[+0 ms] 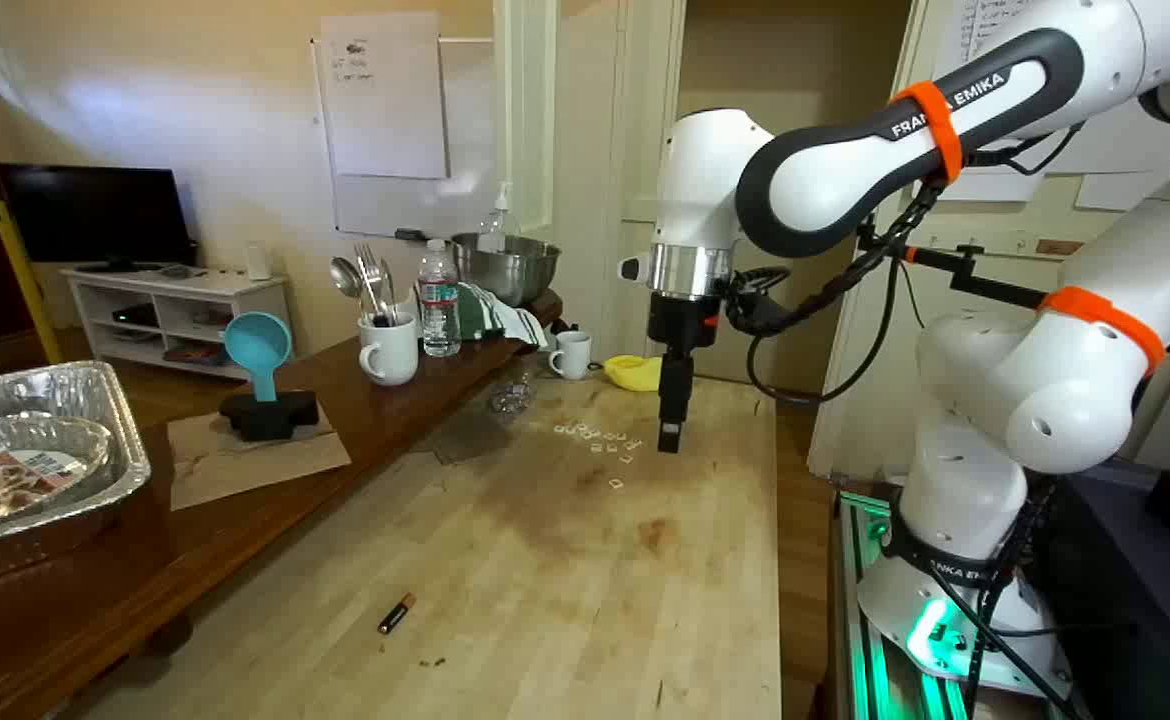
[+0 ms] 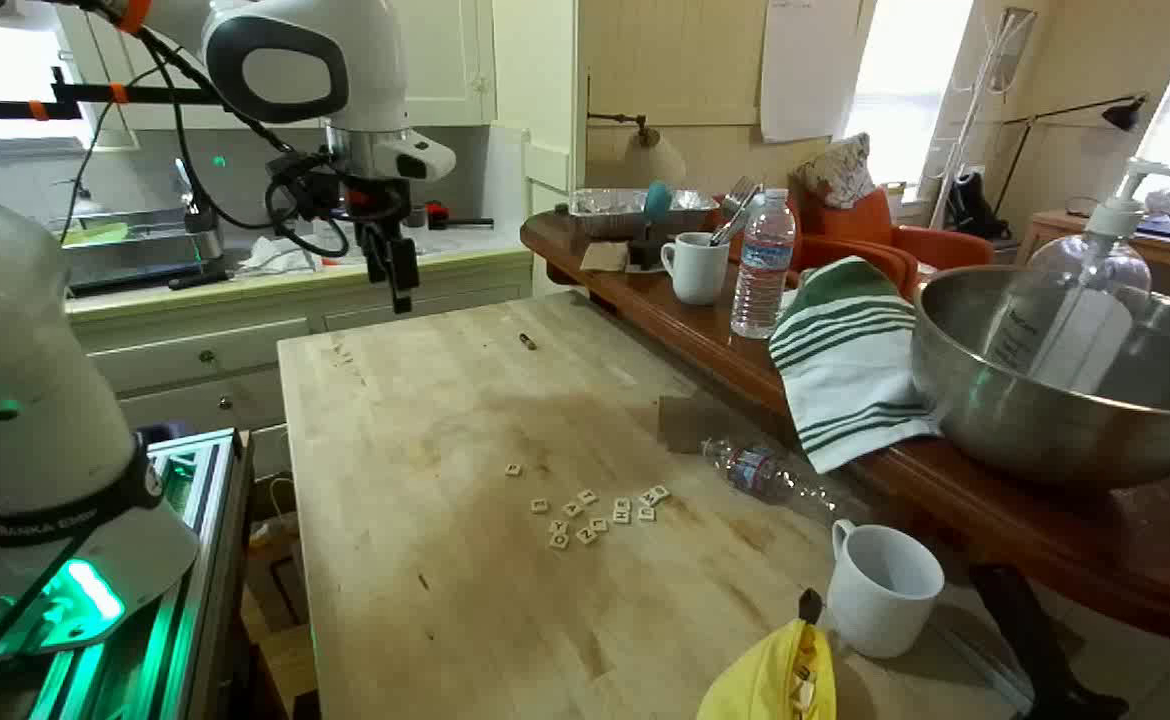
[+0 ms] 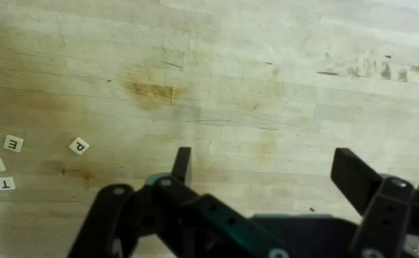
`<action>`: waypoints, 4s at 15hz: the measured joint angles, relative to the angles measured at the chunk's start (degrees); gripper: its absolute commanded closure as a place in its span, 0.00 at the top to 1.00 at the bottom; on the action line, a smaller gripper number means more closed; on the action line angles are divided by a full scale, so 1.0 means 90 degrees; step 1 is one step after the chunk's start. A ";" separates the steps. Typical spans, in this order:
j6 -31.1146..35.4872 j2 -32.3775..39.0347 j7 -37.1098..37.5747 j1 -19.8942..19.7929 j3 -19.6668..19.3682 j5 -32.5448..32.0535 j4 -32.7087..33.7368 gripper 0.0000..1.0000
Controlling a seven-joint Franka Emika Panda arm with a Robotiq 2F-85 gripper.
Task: Spell the word 'Pea' with the tiles.
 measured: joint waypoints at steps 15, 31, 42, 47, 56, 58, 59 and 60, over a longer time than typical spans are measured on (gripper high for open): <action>0.0529 0.0262 -0.0472 -0.0300 -0.0118 -0.0342 0.0011 1.00; 0.2550 0.2632 -0.3063 -0.0576 -0.1036 -0.0884 0.0011 1.00; 0.2995 0.2981 -0.3205 -0.0731 -0.0965 -0.1351 0.0032 0.78; 0.3476 0.3463 -0.3529 -0.0776 -0.0972 -0.1306 0.0093 0.42; 0.3957 0.4157 -0.3536 -0.1090 -0.0907 -0.1414 0.0408 0.00; 0.4111 0.4265 -0.3535 -0.1176 -0.0892 -0.1461 0.0444 0.00; 0.4201 0.4322 -0.3534 -0.1213 -0.0879 -0.1492 0.0455 0.00; 0.4269 0.4380 -0.3527 -0.1246 -0.0865 -0.1526 0.0468 0.00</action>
